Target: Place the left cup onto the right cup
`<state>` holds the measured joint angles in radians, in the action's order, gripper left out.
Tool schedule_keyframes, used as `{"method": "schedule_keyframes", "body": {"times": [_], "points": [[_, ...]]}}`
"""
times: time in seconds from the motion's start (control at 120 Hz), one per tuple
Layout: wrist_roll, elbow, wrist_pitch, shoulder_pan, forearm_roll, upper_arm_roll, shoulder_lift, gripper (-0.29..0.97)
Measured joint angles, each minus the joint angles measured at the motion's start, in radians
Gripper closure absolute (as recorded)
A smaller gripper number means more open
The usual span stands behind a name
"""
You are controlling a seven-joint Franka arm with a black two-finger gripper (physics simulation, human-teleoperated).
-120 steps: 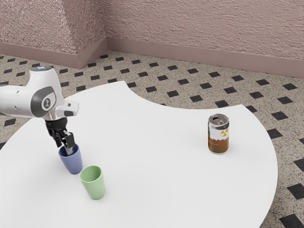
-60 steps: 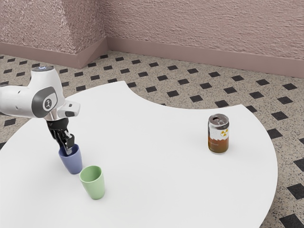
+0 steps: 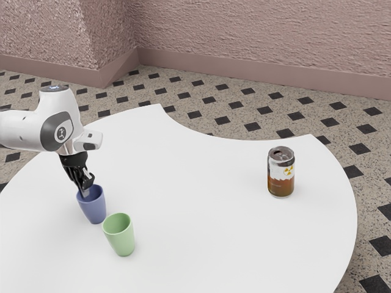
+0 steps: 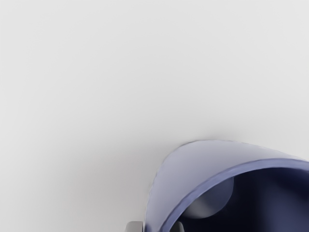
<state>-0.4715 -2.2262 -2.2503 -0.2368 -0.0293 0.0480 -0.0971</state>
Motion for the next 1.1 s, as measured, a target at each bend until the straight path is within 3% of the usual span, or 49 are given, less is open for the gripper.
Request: {"method": "schedule_keyframes", "body": {"times": [0.517,0.767,1.1], "points": [[0.002,0.0,0.046,0.039,-0.01,-0.001,0.168,0.78],[0.003,0.004,0.119,0.064,-0.01,-0.052,0.282,0.79],[0.004,0.003,0.171,0.156,-0.008,-0.059,0.334,0.79]]}}
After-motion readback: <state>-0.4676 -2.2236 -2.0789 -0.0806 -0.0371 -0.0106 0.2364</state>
